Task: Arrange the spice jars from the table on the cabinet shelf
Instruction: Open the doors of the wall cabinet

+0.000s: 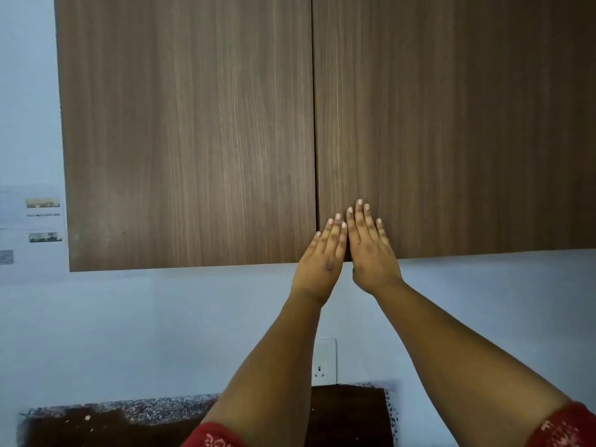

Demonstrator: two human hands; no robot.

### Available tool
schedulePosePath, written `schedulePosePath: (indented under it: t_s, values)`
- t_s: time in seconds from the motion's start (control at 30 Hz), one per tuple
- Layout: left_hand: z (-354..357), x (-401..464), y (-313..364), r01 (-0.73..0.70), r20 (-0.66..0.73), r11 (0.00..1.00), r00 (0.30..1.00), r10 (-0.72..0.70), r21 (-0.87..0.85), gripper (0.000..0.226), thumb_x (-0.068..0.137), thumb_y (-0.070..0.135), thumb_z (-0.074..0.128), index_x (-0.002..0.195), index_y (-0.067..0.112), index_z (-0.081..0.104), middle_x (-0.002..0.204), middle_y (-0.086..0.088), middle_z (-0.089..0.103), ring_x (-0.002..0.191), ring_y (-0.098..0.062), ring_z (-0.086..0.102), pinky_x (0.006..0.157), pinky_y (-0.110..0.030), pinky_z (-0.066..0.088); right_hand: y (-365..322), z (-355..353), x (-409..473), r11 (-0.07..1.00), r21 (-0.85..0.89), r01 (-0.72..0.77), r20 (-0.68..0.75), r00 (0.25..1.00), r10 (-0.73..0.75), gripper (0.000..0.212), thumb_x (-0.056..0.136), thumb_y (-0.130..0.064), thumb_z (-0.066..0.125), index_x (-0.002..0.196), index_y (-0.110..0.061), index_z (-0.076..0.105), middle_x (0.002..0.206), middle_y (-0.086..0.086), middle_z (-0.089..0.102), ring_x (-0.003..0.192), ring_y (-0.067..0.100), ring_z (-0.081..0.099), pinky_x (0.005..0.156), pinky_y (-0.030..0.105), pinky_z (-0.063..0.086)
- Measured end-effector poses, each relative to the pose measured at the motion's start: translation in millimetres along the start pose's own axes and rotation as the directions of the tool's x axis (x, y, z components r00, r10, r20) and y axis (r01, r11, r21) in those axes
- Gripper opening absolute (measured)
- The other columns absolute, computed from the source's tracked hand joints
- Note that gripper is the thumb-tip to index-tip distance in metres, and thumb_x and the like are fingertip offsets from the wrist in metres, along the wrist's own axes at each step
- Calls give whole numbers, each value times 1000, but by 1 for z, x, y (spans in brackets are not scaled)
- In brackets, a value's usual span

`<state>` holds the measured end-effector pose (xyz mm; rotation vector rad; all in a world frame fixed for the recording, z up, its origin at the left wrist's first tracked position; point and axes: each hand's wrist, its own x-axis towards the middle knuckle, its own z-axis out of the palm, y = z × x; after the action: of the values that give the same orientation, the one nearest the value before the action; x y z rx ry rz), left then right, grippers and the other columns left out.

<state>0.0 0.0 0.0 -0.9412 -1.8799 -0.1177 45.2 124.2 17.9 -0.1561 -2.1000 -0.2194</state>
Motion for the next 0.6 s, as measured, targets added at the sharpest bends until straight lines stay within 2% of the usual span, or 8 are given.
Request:
schedulePosePath:
  t_s: [0.1, 0.23, 0.33, 0.47, 0.6]
  values:
    - [0, 12, -6, 13, -29, 1000, 999, -14, -14, 77, 99, 7, 43, 150, 6, -15, 162, -11, -15, 148, -22, -15, 120, -34, -8, 4, 5, 11, 999, -30, -29, -16, 999, 29, 96, 91, -7, 57, 146, -12, -21, 153, 7, -30, 145, 22, -22, 119, 38, -5]
    - [1, 19, -7, -14, -5, 999, 1000, 14, 31, 74, 101, 9, 42, 152, 4, -11, 162, -13, -14, 149, -25, -13, 118, -35, -10, -2, 13, 12, 998, -11, -61, 20, 998, 61, 101, 91, -8, 60, 144, -12, -26, 152, 7, -33, 145, 24, -23, 119, 40, -4]
    - [-4, 16, -2, -10, -7, 998, 1000, 10, 66, 72, 102, 12, 38, 150, 3, -15, 161, -15, -14, 149, -27, -12, 118, -36, -9, -6, 12, 7, 992, 21, -125, 7, 992, 125, 104, 87, -6, 64, 147, -10, -22, 153, 8, -32, 144, 24, -25, 119, 43, -2]
    - [-15, 11, 8, -41, 0, 995, 999, 41, 87, 76, 102, 14, 40, 144, 1, -22, 161, -18, -14, 149, -30, -12, 118, -38, -9, -8, 5, -4, 986, 57, -156, -8, 988, 156, 98, 89, -6, 60, 151, -11, -16, 159, 10, -23, 144, 23, -24, 119, 43, -2]
    - [-28, 0, 12, -129, -51, 991, 990, 131, 36, 73, 101, 11, 43, 150, 3, -11, 162, -14, -9, 149, -27, -9, 117, -37, -10, -1, -7, -20, 984, 115, -136, -64, 987, 144, 100, 87, -3, 62, 149, -15, -17, 159, 8, -18, 147, 24, -14, 120, 40, 4]
